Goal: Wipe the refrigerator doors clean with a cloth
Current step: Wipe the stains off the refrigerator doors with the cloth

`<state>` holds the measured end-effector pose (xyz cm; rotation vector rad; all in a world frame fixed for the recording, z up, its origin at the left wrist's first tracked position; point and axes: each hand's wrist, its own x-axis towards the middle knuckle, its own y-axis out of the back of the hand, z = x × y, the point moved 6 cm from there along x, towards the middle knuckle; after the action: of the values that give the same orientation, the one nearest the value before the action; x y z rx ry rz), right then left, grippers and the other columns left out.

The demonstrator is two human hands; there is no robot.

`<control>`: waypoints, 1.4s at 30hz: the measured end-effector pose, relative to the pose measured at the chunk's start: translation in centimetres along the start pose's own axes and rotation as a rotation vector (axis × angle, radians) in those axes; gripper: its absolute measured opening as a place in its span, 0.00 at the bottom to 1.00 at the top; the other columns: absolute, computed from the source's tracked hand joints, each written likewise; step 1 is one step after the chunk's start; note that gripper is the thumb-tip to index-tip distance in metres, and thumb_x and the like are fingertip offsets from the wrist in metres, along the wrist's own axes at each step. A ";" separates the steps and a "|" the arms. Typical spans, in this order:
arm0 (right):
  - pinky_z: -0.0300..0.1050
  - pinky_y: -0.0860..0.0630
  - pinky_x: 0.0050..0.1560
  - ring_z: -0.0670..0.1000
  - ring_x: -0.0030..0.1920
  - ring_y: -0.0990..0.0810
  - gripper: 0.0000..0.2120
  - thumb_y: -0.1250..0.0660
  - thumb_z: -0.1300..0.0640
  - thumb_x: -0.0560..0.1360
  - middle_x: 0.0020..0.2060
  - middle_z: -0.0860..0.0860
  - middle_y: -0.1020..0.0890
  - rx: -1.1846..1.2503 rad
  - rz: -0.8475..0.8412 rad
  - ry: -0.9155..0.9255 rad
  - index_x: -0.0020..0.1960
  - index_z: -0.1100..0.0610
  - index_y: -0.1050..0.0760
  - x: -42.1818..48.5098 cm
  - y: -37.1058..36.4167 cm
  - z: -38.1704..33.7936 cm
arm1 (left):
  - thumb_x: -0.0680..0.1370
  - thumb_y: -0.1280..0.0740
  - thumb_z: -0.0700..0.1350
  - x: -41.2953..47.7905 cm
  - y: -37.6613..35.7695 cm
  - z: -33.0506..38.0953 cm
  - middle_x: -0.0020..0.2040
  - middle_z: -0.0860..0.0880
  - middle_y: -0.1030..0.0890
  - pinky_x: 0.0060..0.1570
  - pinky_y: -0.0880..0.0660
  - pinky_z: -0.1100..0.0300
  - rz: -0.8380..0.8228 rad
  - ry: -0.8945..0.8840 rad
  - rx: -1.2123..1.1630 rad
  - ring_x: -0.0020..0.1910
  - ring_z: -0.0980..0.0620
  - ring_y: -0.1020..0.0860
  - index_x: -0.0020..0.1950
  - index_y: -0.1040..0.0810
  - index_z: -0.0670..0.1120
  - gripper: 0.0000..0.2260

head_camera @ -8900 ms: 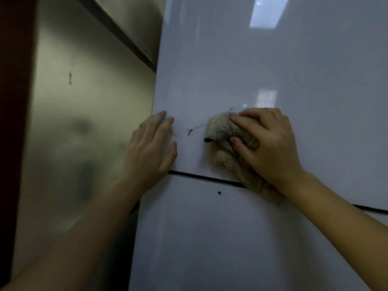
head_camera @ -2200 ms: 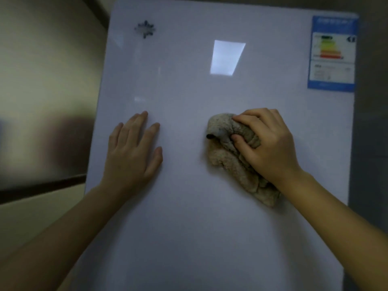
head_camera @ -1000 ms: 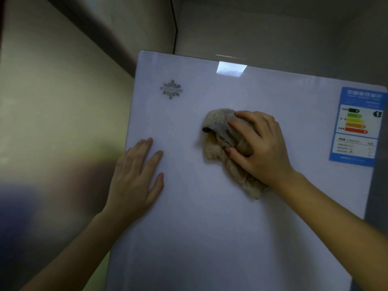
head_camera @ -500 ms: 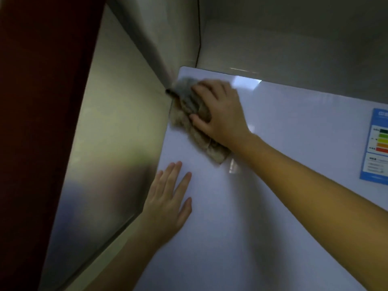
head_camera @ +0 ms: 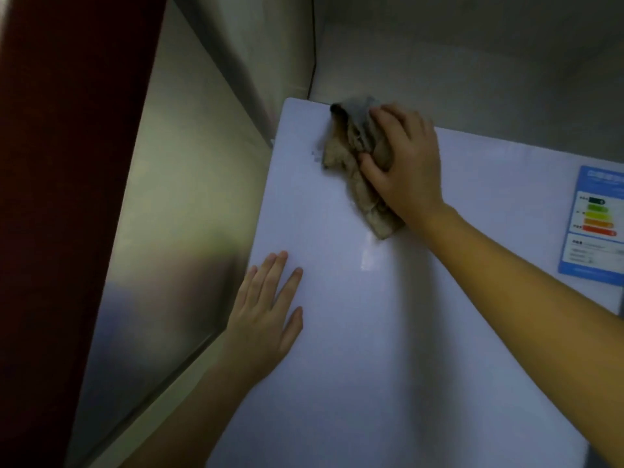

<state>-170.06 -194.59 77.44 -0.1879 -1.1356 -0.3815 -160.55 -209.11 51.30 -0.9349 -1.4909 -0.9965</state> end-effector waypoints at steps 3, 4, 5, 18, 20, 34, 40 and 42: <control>0.57 0.27 0.64 0.65 0.64 0.24 0.27 0.29 0.51 0.75 0.67 0.61 0.23 0.009 -0.080 0.196 0.71 0.61 0.25 -3.7 -0.5 -2.4 | 0.82 0.40 0.51 0.0 0.1 0.0 0.78 0.39 0.35 0.77 0.38 0.42 0.007 -0.008 0.015 0.79 0.41 0.37 0.76 0.32 0.43 0.25; 0.57 0.26 0.62 0.65 0.64 0.24 0.26 0.29 0.51 0.76 0.67 0.62 0.22 0.013 -0.126 0.315 0.71 0.61 0.25 -5.2 -0.7 -3.3 | 0.82 0.40 0.51 0.1 0.1 0.1 0.78 0.39 0.35 0.77 0.38 0.42 0.005 -0.010 0.023 0.78 0.40 0.37 0.77 0.32 0.43 0.25; 0.57 0.25 0.60 0.65 0.64 0.23 0.25 0.29 0.52 0.77 0.67 0.62 0.22 0.017 -0.172 0.429 0.71 0.62 0.25 -6.7 -0.7 -4.1 | 0.82 0.40 0.52 0.1 0.1 0.1 0.78 0.39 0.35 0.77 0.38 0.43 -0.003 -0.011 0.033 0.78 0.40 0.37 0.77 0.32 0.43 0.25; 0.54 0.28 0.65 0.62 0.65 0.25 0.26 0.31 0.50 0.77 0.68 0.60 0.23 -0.027 -0.001 0.092 0.73 0.58 0.27 -2.2 4.7 7.4 | 0.81 0.41 0.54 2.8 0.7 2.1 0.78 0.39 0.35 0.74 0.37 0.40 -0.033 0.051 0.114 0.77 0.39 0.36 0.75 0.30 0.43 0.25; 0.53 0.30 0.65 0.62 0.65 0.26 0.27 0.31 0.49 0.76 0.68 0.58 0.24 -0.008 0.026 0.010 0.73 0.58 0.28 -2.4 5.4 8.6 | 0.81 0.41 0.53 4.1 0.7 3.2 0.78 0.39 0.36 0.75 0.38 0.41 -0.026 0.048 0.104 0.78 0.39 0.37 0.75 0.30 0.44 0.25; 0.58 0.25 0.62 0.64 0.64 0.23 0.27 0.28 0.53 0.76 0.67 0.60 0.22 -0.010 -0.104 0.340 0.73 0.59 0.26 -10.4 8.5 11.7 | 0.81 0.41 0.53 6.2 -1.4 10.0 0.78 0.39 0.35 0.74 0.35 0.41 -0.047 -0.021 0.103 0.78 0.39 0.36 0.75 0.30 0.44 0.25; 0.56 0.30 0.66 0.61 0.65 0.27 0.29 0.28 0.50 0.76 0.67 0.58 0.24 0.008 0.027 0.017 0.74 0.57 0.29 -8.3 12.3 18.7 | 0.81 0.41 0.53 6.1 -2.2 10.4 0.79 0.40 0.36 0.74 0.36 0.40 -0.029 -0.007 0.118 0.78 0.40 0.37 0.76 0.30 0.44 0.25; 0.58 0.30 0.68 0.62 0.66 0.27 0.30 0.29 0.50 0.75 0.68 0.59 0.24 0.021 -0.013 0.040 0.75 0.57 0.29 -10.3 11.9 18.2 | 0.81 0.41 0.53 6.0 -2.3 10.5 0.79 0.40 0.36 0.74 0.36 0.41 -0.009 0.004 0.126 0.78 0.40 0.37 0.75 0.29 0.43 0.25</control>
<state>-184.54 -175.42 76.19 -0.1536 -1.1019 -0.3830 -167.01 -199.75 56.07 -0.8367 -1.5370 -0.8993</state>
